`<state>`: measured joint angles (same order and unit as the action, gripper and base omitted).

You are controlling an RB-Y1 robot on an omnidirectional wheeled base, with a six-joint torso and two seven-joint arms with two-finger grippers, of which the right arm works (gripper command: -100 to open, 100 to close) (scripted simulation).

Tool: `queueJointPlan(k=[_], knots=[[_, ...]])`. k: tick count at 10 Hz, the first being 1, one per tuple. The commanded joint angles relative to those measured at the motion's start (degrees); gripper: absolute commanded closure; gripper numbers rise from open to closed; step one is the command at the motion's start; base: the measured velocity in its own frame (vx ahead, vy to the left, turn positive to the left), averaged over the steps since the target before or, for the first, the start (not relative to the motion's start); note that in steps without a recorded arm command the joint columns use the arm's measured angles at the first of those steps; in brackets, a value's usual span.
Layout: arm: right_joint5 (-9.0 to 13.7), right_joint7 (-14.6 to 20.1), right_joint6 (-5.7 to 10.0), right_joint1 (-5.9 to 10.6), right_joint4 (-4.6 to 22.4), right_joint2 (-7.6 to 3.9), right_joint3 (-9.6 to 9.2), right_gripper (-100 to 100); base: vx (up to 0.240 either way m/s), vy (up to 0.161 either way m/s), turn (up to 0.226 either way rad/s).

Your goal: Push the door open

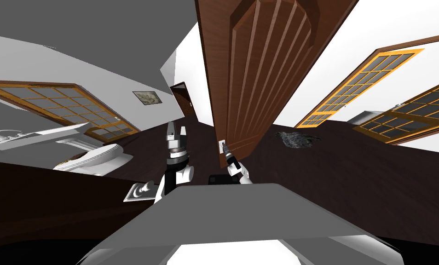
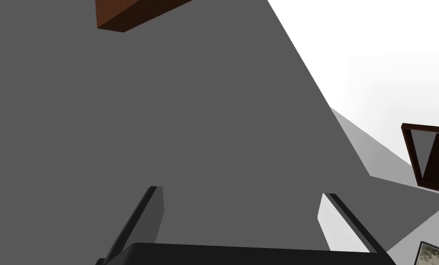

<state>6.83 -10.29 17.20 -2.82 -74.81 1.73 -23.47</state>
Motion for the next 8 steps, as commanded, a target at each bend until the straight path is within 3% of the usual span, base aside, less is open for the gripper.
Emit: queueJointPlan(k=[1, 5, 8], knots=[[0.49, -0.76, 0.01, -0.89, -0.77, -1.13, -1.00, 100, 0.092, 0.024, -0.156], [1.81, -2.79, 0.03, -3.26, -2.82, -2.93, -3.66, 100, 0.169, 0.066, -0.211], [3.05, -4.69, 0.05, -5.50, -4.74, -3.51, -6.17, 100, 0.206, 0.068, -0.293]])
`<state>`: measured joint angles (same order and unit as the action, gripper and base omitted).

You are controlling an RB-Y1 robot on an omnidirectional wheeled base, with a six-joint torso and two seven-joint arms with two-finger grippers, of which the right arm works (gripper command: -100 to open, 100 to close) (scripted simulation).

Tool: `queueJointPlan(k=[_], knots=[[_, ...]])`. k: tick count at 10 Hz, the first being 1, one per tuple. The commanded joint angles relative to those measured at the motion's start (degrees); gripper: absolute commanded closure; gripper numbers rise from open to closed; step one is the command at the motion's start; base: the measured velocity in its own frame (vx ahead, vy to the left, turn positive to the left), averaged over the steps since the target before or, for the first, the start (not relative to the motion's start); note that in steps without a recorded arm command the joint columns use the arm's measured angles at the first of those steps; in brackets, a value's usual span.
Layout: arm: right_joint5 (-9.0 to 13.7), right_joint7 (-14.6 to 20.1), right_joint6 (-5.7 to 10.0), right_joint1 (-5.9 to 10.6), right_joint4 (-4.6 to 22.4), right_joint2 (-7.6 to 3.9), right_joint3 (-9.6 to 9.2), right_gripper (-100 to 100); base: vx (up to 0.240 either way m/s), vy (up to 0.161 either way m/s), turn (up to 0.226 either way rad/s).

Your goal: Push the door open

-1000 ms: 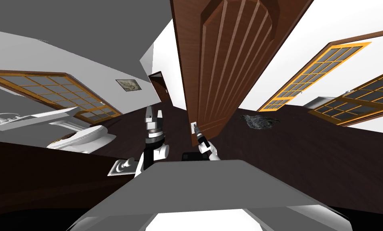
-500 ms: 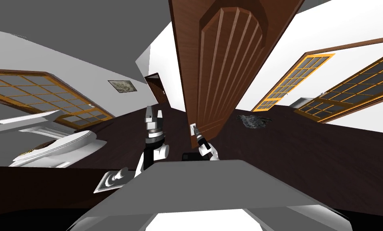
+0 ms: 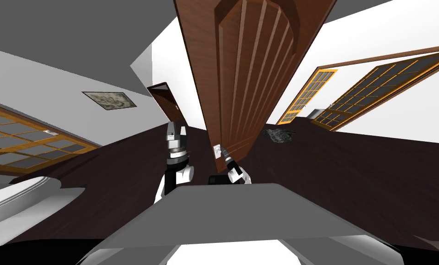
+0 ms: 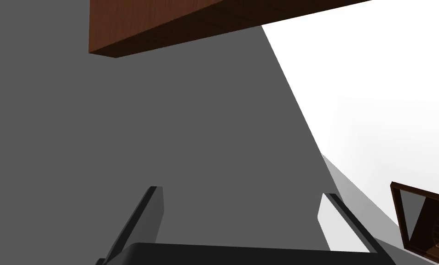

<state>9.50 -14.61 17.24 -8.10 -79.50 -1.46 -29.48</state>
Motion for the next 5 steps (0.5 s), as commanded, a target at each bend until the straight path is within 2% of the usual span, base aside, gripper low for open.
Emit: queueJointPlan(k=[1, 3, 5], knots=[[-0.19, -0.77, 0.11, -1.66, -0.97, -1.06, -1.65, -100, -0.047, -0.029, -0.162], [-0.33, -1.38, 0.19, -2.98, -1.75, -1.08, -2.96, -100, -0.203, -0.099, -0.024], [-0.59, -2.45, 0.34, -5.29, -3.10, 0.43, -5.25, -100, -0.244, -0.125, -0.079]])
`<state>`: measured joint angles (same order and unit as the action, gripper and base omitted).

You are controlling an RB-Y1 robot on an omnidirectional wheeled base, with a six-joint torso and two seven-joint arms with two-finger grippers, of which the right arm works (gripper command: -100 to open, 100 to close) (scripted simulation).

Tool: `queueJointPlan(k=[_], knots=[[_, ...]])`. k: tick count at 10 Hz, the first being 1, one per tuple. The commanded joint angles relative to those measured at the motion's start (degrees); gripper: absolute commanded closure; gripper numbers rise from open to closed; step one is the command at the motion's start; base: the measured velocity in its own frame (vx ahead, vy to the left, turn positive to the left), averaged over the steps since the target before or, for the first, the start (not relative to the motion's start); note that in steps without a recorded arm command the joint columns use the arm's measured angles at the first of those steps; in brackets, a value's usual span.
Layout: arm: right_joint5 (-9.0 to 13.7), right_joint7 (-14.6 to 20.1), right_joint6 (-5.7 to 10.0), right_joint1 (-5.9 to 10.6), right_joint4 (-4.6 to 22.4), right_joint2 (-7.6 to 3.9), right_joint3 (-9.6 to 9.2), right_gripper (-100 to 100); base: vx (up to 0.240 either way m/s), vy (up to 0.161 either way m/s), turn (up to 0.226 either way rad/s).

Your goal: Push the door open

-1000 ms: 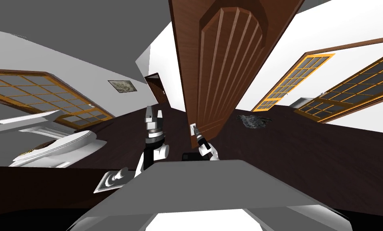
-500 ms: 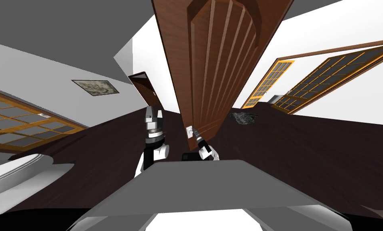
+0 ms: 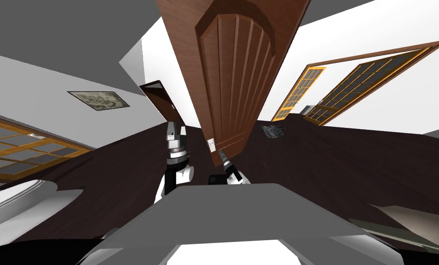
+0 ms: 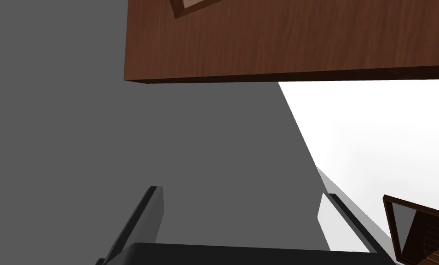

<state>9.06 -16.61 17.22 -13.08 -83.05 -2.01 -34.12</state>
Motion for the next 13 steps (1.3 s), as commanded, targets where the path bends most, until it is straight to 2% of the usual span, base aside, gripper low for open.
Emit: queueJointPlan(k=[1, 3, 4, 5, 7, 8, 9, 12, 13], knots=[[-0.24, -0.81, 0.40, -1.10, -0.01, 1.98, -1.39, -100, -0.210, -0.066, -0.067], [-0.37, -1.33, 0.48, -2.21, -0.66, 4.08, -2.50, -100, -0.150, -0.046, -0.049], [-0.24, -0.99, 0.65, -1.51, -0.07, 3.36, -2.03, -100, -0.057, -0.012, -0.003], [-0.25, -0.95, 0.63, -1.21, 0.08, 1.84, -1.84, -100, 0.078, 0.052, 0.023], [-0.27, -0.83, 0.75, -0.63, 0.54, 0.84, -1.46, -100, 0.188, 0.099, 0.014], [-0.28, -0.76, 0.82, -0.31, 0.81, 0.74, -1.24, -100, 0.200, 0.122, 0.013], [-0.29, -0.69, 0.89, 0.02, 1.07, 0.96, -1.03, -100, 0.195, 0.138, 0.019], [-0.33, -0.47, 1.11, 1.06, 1.91, 4.16, -0.34, -100, 0.249, 0.135, 0.019], [-0.33, -0.52, 1.05, 0.72, 1.58, 3.36, -0.52, -100, 0.100, 0.034, 0.001]])
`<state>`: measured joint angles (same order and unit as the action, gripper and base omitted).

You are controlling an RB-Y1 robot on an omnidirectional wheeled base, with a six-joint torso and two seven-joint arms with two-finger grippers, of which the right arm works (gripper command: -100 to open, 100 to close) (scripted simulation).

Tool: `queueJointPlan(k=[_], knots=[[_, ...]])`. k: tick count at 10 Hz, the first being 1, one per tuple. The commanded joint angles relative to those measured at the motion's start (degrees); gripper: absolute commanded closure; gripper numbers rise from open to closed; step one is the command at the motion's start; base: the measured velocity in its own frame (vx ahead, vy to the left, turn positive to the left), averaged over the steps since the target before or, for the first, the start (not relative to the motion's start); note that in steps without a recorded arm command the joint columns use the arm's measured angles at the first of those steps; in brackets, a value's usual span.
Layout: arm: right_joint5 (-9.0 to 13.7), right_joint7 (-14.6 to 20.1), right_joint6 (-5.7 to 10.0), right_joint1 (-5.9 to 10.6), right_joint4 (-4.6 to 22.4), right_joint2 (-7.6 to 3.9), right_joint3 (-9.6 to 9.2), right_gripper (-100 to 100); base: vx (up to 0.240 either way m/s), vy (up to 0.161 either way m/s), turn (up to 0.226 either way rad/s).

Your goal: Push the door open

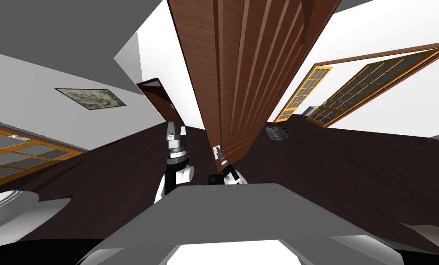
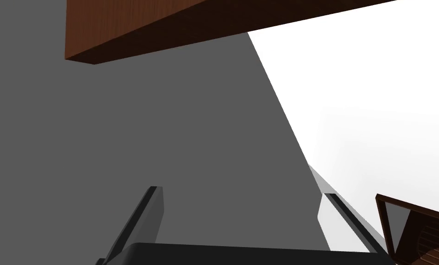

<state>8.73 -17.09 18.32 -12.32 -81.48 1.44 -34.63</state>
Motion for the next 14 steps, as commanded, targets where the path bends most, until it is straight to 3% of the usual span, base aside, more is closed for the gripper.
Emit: queueJointPlan(k=[1, 6, 7, 10, 12, 14], knots=[[0.00, -0.04, -0.05, -0.04, 0.00, -0.09, -0.01, 100, -0.014, 0.000, -0.003], [0.00, -0.04, -0.05, -0.04, 0.00, -0.09, -0.01, 100, -0.020, -0.009, 0.000], [0.19, -0.17, -0.21, -0.33, -0.26, -1.75, 0.48, 100, 0.102, 0.065, -0.142], [0.55, -0.45, -0.42, -0.80, -0.86, -2.96, 1.34, 100, 0.206, 0.134, -0.161], [0.81, -0.65, -0.59, -1.15, -1.32, -2.62, 1.99, 100, 0.169, 0.198, -0.180], [1.05, -0.84, -0.74, -1.47, -1.73, -1.41, 2.58, 100, 0.141, 0.208, -0.140]])
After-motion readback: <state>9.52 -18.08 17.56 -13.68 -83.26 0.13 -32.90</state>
